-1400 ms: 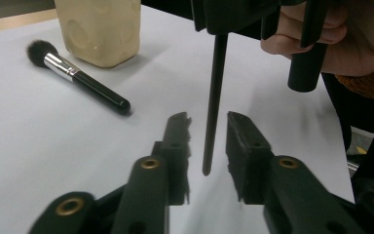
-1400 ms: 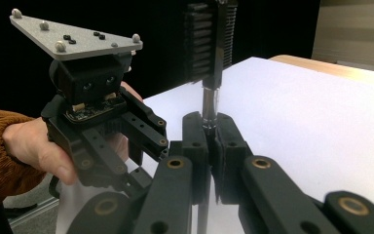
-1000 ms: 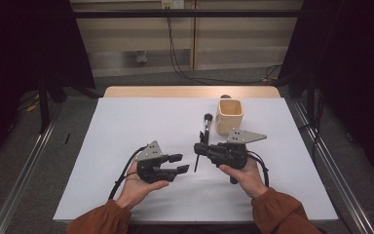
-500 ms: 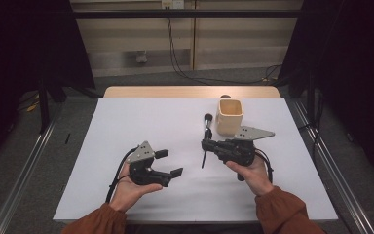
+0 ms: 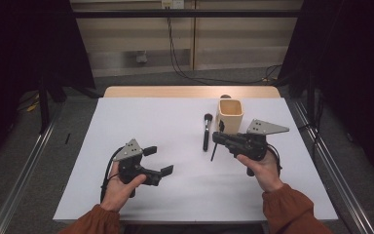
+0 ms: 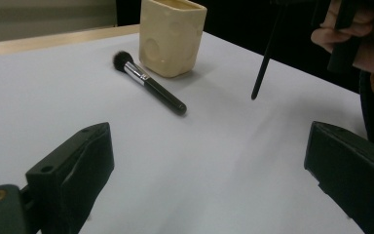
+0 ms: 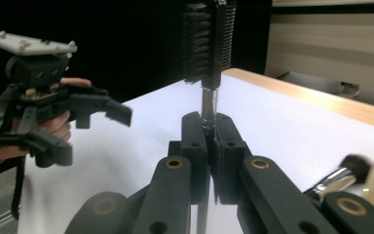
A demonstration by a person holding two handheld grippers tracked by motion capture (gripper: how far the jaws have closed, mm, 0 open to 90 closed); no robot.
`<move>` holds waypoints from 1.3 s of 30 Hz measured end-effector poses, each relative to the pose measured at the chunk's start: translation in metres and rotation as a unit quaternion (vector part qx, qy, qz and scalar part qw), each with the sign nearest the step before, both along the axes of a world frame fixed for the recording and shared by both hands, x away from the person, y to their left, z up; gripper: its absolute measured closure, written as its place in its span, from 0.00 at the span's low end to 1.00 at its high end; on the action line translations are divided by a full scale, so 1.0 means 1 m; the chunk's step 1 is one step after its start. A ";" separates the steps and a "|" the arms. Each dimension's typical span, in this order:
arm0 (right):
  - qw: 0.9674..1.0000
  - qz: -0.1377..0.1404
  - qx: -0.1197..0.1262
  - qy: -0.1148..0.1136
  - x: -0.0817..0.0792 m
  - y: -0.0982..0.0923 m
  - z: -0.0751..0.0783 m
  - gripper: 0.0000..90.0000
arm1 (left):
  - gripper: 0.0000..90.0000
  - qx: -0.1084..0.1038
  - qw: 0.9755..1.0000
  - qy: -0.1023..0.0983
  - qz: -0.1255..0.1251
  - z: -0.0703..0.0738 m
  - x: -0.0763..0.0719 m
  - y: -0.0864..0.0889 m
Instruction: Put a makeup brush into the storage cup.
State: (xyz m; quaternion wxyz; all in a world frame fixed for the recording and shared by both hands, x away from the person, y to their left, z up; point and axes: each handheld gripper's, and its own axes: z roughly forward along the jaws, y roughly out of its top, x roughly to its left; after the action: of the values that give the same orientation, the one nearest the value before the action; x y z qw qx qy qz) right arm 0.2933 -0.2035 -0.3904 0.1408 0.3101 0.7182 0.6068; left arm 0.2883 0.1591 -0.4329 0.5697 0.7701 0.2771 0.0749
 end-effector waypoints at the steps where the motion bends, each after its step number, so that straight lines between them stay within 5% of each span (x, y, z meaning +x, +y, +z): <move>1: 1.000 -0.003 0.000 -0.002 0.000 -0.002 0.002 0.95 | 0.04 -0.002 1.000 0.002 -0.001 0.001 0.000 0.002; 6: 1.000 -0.020 0.003 -0.011 0.005 -0.013 0.009 0.95 | 0.04 0.014 1.000 -0.006 0.008 0.002 -0.002 0.013; 13: 0.999 -0.039 0.002 -0.020 0.015 -0.021 0.020 0.95 | 0.04 -0.003 0.999 -0.013 0.042 0.001 -0.005 0.030; 19: 0.998 -0.051 -0.008 -0.023 0.024 -0.026 0.028 0.95 | 0.04 0.007 0.998 -0.031 0.060 0.005 -0.017 0.039; 32: 0.995 -0.085 -0.020 -0.038 0.037 -0.041 0.050 0.95 | 0.03 0.002 0.994 -0.026 0.110 -0.004 -0.031 0.065; 39: 0.993 -0.105 -0.025 -0.044 0.047 -0.048 0.059 0.95 | 0.03 0.002 0.993 -0.033 0.117 -0.007 -0.035 0.076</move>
State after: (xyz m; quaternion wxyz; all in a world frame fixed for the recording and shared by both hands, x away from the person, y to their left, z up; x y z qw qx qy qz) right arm 0.3399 -0.2512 -0.3315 0.2423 0.3532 0.6898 0.5837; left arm 0.2533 0.2352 -0.4403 0.5643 0.7307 0.3460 0.1669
